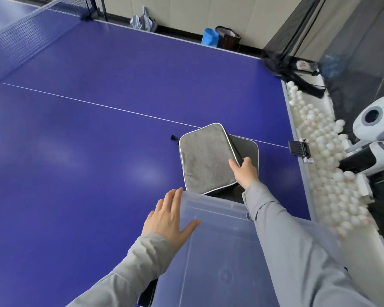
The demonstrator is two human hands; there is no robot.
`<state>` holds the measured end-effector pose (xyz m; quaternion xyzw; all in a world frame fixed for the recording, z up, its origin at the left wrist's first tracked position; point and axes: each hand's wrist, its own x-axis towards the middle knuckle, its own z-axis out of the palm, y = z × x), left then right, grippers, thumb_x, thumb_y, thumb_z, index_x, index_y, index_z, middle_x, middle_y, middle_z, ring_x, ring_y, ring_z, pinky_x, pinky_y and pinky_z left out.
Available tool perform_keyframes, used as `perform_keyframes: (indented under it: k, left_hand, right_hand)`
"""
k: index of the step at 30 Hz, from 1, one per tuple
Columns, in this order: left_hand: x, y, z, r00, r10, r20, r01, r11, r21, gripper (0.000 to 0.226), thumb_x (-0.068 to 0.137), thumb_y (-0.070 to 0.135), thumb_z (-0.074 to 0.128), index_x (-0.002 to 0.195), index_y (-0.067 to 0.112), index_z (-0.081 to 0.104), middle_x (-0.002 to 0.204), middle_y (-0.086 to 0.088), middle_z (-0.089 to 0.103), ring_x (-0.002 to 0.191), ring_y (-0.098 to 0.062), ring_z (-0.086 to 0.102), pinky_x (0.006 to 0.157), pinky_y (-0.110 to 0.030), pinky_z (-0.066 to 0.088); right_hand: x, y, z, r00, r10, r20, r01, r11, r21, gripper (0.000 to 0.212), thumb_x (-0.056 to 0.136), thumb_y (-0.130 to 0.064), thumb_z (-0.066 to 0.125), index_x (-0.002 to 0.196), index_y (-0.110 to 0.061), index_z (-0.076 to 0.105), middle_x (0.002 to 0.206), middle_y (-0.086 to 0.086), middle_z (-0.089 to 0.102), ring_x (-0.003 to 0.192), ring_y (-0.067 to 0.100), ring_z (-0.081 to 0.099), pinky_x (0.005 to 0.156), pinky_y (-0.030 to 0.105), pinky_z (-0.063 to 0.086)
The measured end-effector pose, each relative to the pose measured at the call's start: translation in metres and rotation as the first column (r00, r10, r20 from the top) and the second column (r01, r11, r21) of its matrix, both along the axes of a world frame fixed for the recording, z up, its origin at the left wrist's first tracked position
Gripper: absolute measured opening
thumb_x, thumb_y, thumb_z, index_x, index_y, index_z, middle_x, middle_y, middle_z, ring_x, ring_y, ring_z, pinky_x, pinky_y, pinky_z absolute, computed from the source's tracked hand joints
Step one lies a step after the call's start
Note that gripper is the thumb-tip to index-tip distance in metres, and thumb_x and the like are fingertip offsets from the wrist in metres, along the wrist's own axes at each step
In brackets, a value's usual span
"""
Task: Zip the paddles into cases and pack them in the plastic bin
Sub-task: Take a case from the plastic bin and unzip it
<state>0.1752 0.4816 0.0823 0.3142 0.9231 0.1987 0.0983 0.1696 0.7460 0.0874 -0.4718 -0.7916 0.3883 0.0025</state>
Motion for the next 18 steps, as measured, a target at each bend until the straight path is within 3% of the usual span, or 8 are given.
perform_keyframes:
  k: [3,5,9,12,13,15,16,18]
  left_hand:
    - [-0.001,0.0,0.002,1.0,0.007,0.005,-0.007,1.0,-0.009,0.088,0.081,0.072,0.038,0.149,0.027,0.004,0.149,0.016,0.018,0.13,-0.011,0.034,0.085,-0.026,0.044]
    - [0.0,0.0,0.005,1.0,0.008,0.015,-0.008,1.0,-0.022,0.087,0.082,0.07,0.039,0.149,0.027,0.004,0.149,0.016,0.017,0.132,-0.011,0.032,0.091,-0.026,0.041]
    - [0.0,-0.003,0.012,0.999,0.024,-0.033,-0.024,1.0,-0.008,0.08,0.086,0.066,0.038,0.15,0.026,0.011,0.151,0.015,0.021,0.136,-0.011,0.026,0.105,-0.029,0.026]
    - [-0.001,-0.017,0.019,0.981,0.155,0.113,-0.179,0.953,0.245,0.061,0.093,0.05,0.043,0.145,0.022,0.03,0.145,0.008,0.036,0.133,-0.016,0.034,0.104,-0.029,0.03]
    - [-0.002,-0.024,0.023,0.948,0.212,0.239,-0.289,0.886,0.363,0.053,0.094,0.044,0.045,0.141,0.021,0.037,0.141,0.004,0.042,0.129,-0.017,0.039,0.1,-0.024,0.035]
    - [-0.01,-0.041,0.037,0.786,0.228,0.574,-0.557,0.663,0.499,0.038,0.096,0.041,0.044,0.131,0.026,0.048,0.131,0.002,0.053,0.116,-0.015,0.051,0.083,-0.014,0.042]
    - [-0.016,-0.051,0.047,0.684,0.164,0.71,-0.655,0.568,0.499,0.036,0.097,0.044,0.04,0.126,0.027,0.051,0.125,0.001,0.059,0.109,-0.014,0.056,0.078,-0.018,0.044]
    - [-0.036,-0.073,0.069,0.522,-0.027,0.853,-0.738,0.487,0.467,0.044,0.097,0.052,0.028,0.123,0.026,0.052,0.107,0.002,0.068,0.09,-0.013,0.066,0.073,-0.029,0.048]
  right_hand:
    - [0.0,0.0,0.024,0.97,-0.083,-0.227,0.077,0.996,-0.036,0.039,0.094,-0.035,0.05,0.115,-0.002,0.052,0.099,0.009,0.06,0.099,0.031,0.056,0.081,0.033,0.041]
    - [0.007,-0.007,0.042,0.901,-0.159,-0.404,0.127,0.986,-0.105,0.022,0.093,-0.031,0.051,0.097,-0.009,0.054,0.078,0.0,0.051,0.076,0.021,0.05,0.067,0.03,0.038]
    - [0.036,-0.033,0.08,0.716,-0.304,-0.629,0.149,0.946,-0.288,0.024,0.093,-0.038,0.053,0.102,-0.016,0.051,0.075,-0.005,0.045,0.066,0.012,0.041,0.066,0.028,0.037]
    - [0.068,-0.059,0.103,0.612,-0.335,-0.716,0.102,0.932,-0.348,0.022,0.092,-0.04,0.055,0.103,-0.021,0.054,0.086,-0.008,0.053,0.076,0.009,0.047,0.074,0.027,0.039]
    - [0.078,-0.07,0.108,0.593,-0.322,-0.738,0.082,0.936,-0.342,0.022,0.091,-0.04,0.057,0.103,-0.021,0.056,0.087,-0.011,0.056,0.078,0.006,0.049,0.077,0.026,0.04]
    - [0.094,-0.094,0.113,0.579,-0.275,-0.767,0.044,0.951,-0.307,0.023,0.09,-0.04,0.059,0.104,-0.022,0.058,0.085,-0.017,0.059,0.077,0.0,0.051,0.077,0.022,0.041]
    - [0.1,-0.108,0.113,0.579,-0.247,-0.777,0.027,0.958,-0.284,0.022,0.089,-0.039,0.06,0.104,-0.022,0.058,0.084,-0.019,0.059,0.075,-0.004,0.052,0.075,0.019,0.041]
    - [0.106,-0.137,0.109,0.592,-0.186,-0.785,-0.017,0.97,-0.242,0.019,0.089,-0.035,0.062,0.104,-0.025,0.059,0.086,-0.019,0.061,0.077,-0.005,0.055,0.075,0.016,0.043]
